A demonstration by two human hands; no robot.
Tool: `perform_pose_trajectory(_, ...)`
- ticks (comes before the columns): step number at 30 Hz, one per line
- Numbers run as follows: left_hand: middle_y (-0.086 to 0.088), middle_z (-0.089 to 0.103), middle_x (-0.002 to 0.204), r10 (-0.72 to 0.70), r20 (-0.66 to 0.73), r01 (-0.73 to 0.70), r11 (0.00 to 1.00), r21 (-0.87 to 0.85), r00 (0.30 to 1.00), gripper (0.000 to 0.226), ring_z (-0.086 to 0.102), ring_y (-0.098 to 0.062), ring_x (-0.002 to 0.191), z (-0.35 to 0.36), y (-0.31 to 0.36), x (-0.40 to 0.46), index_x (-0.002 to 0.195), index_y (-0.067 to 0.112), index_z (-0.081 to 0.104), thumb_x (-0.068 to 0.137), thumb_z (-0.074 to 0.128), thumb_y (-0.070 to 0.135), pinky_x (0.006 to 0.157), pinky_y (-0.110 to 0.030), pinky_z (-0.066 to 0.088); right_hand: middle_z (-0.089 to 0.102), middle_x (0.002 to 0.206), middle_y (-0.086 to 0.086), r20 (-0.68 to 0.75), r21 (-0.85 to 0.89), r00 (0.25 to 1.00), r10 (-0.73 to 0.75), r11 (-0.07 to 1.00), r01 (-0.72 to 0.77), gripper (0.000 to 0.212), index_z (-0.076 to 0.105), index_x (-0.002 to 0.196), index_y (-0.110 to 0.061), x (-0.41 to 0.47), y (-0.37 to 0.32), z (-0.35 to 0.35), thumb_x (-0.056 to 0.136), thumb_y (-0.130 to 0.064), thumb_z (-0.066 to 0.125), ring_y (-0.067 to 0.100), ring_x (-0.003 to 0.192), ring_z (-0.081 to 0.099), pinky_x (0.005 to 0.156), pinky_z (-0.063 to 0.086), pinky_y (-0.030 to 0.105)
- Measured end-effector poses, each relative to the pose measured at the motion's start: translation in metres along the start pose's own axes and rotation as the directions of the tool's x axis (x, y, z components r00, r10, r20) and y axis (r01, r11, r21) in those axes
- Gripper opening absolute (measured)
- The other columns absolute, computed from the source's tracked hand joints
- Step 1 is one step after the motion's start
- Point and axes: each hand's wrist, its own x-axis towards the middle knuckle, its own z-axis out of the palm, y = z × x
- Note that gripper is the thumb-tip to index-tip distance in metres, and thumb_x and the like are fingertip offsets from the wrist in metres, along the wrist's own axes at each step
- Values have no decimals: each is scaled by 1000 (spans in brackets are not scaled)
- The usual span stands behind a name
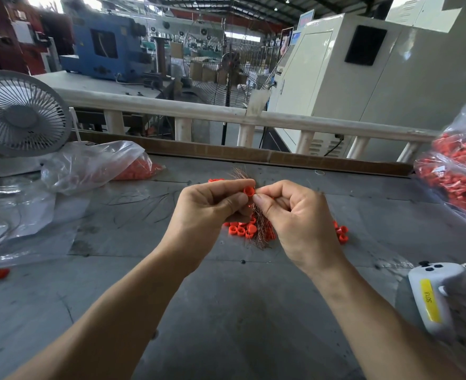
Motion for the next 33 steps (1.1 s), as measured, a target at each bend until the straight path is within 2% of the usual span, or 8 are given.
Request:
perform_pose_trajectory(5, -19, 76, 91, -32, 3, 32, 998, -51, 999, 27, 73, -24, 82, 0, -1, 1, 116, 7, 75, 93, 64, -1, 81, -35, 61, 66, 60, -20, -11, -6, 1000, -19, 1000, 19, 8, 75, 88, -22, -1, 0, 0, 95, -17, 75, -1, 54, 61, 56, 43, 6)
perform_pose_trajectory(9, -17, 75, 87, -52, 9, 53, 996, -78, 999, 25, 73, -23, 82, -1, -1, 1, 114, 8, 76, 95, 62, 1, 83, -38, 61, 73, 70, -11, 12, 7, 1000, 7, 1000, -7, 8, 75, 90, -24, 0, 1, -1, 96, -20, 74, 3, 63, 68, 61, 51, 13)
perform_pose_trajectory(13, -17, 76, 89, -47, -13, 46, 993, -110, 999, 22, 72, -21, 78, 2, 0, 0, 107, 10, 78, 90, 66, 4, 78, -35, 62, 74, 76, -14, 38, 44, 999, 31, 998, -33, 11, 75, 96, -25, 0, 0, -2, 100, -28, 66, 1, 72, 69, 65, 50, 12)
perform_pose_trajectory(16, -20, 76, 94, -68, -26, 62, 980, -191, 997, 25, 72, -21, 77, 2, 2, -1, 106, 9, 78, 82, 69, 11, 75, -33, 62, 51, 56, -15, 81, 141, 992, 98, 984, -109, 27, 76, 100, -23, 0, 0, -1, 104, -36, 52, 1, 53, 46, 53, 40, 14)
perform_pose_trajectory(19, -24, 75, 100, -82, -19, 76, 974, -213, 996, 26, 73, -24, 81, 1, 2, 0, 108, 8, 77, 83, 70, 11, 74, -32, 61, 39, 54, -13, 94, 265, 987, 134, 952, -154, 29, 74, 103, -19, 0, -1, -1, 108, -20, 45, 3, 49, 36, 46, 39, 12)
perform_pose_trajectory(24, -23, 75, 102, -81, -10, 77, 974, -211, 997, 30, 72, -24, 81, 0, 2, 1, 111, 6, 75, 83, 70, 12, 73, -32, 61, 48, 58, -13, 32, 211, 993, 116, 970, -120, 20, 72, 94, -24, 2, -3, -1, 101, -34, 57, 7, 56, 43, 53, 39, 21)
perform_pose_trajectory(27, -22, 76, 100, -78, -4, 76, 976, -203, 997, 29, 72, -23, 79, 1, 3, 0, 110, 7, 76, 82, 69, 13, 72, -31, 61, 58, 61, -16, 12, 182, 998, 57, 982, -58, 15, 70, 89, -23, 1, -4, -2, 102, -29, 64, 0, 57, 50, 57, 44, 15)
perform_pose_trajectory(33, -18, 75, 95, -69, 25, 72, 982, -173, 997, 25, 70, -22, 77, 1, 3, 0, 111, 9, 77, 89, 65, 10, 72, -32, 61, 59, 56, -21, 25, 172, 1000, 9, 985, -13, 15, 69, 88, -21, 0, -5, -2, 102, -23, 65, -2, 50, 53, 51, 40, 8)
